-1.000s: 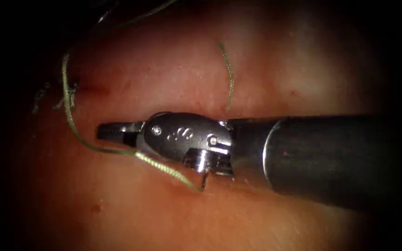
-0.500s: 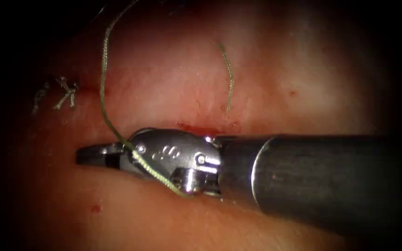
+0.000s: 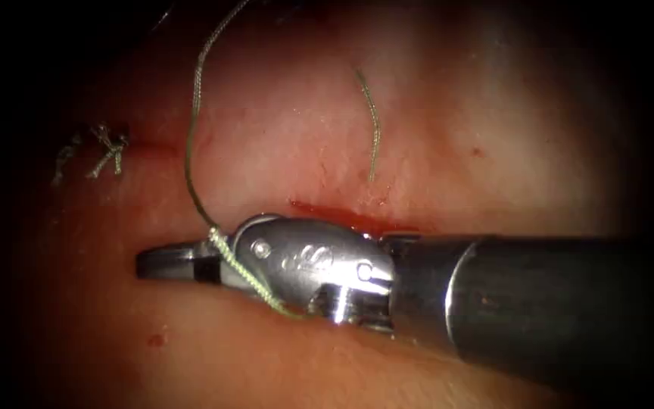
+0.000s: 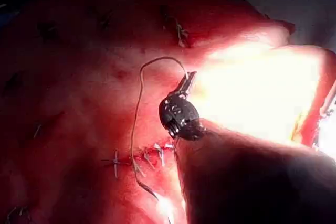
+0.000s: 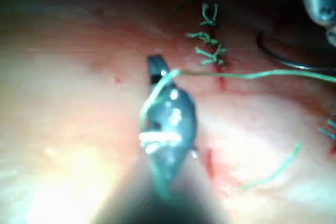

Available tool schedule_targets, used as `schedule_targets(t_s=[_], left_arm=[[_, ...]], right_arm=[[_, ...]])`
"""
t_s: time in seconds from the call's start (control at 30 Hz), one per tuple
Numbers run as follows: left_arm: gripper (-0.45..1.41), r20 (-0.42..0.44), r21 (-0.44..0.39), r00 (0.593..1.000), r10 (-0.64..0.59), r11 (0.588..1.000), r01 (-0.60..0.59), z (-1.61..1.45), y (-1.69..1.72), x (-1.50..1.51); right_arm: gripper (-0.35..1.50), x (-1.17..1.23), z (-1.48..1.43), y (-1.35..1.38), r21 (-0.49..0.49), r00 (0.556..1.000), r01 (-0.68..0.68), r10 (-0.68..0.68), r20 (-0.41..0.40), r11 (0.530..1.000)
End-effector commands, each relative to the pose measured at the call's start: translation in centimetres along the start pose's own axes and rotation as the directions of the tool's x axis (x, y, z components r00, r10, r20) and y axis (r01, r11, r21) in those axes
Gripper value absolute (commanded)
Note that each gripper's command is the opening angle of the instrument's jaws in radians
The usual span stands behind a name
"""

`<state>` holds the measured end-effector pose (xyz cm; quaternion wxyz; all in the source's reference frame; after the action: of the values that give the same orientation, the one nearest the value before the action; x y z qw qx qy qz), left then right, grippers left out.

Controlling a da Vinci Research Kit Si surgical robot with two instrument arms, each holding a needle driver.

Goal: Wound Closure

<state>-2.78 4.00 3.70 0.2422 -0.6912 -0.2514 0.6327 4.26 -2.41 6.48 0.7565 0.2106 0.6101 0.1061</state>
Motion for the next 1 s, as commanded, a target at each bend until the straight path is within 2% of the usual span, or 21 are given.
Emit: schedule_targets(t_s=[0.03,0.07,0.13,0.2,0.4,0.67,0.8,1.0], left_arm=[[-0.45,-0.016,0.003,1.000,0.018,1.000,-0.018,0.03,-0.10,0.00],[-0.45,-0.016,0.003,1.000,0.018,1.000,-0.018,0.03,-0.10,0.00],[-0.45,-0.040,0.011,0.999,0.032,0.999,-0.032,0.01,-0.11,-0.01],[-0.45,-0.049,0.013,0.998,0.034,0.999,-0.033,0.01,-0.11,-0.02],[-0.45,-0.114,0.020,0.992,0.049,0.999,-0.047,-0.03,-0.02,-0.11],[-0.45,-0.168,0.043,0.982,0.082,0.996,-0.076,-0.31,0.19,-0.15],[-0.45,-0.186,0.054,0.979,0.088,0.995,-0.079,-0.51,0.33,-0.18],[-0.45,-0.214,0.060,0.973,0.090,0.995,-0.079,-0.82,0.72,-0.27]], right_arm=[[0.46,0.00,0.06,0.04,-0.022,0.999,-0.027,0.026,-0.045,0.999],[0.46,0.00,0.06,0.04,-0.022,0.999,-0.027,0.026,-0.045,0.999],[0.61,0.06,0.04,0.07,-0.037,0.998,-0.033,0.031,-0.063,0.999],[0.63,0.09,0.03,0.08,-0.041,0.997,-0.042,0.039,-0.070,0.998],[0.84,0.22,-0.02,0.17,-0.102,0.992,-0.064,0.052,-0.113,0.993],[0.73,0.35,-0.18,0.30,-0.171,0.980,-0.098,0.066,-0.187,0.980],[0.69,0.40,-0.36,0.41,-0.242,0.969,-0.133,0.075,-0.234,0.961],[0.66,0.35,-0.63,0.56,-0.347,0.961,-0.173,0.080,-0.265,0.922]])
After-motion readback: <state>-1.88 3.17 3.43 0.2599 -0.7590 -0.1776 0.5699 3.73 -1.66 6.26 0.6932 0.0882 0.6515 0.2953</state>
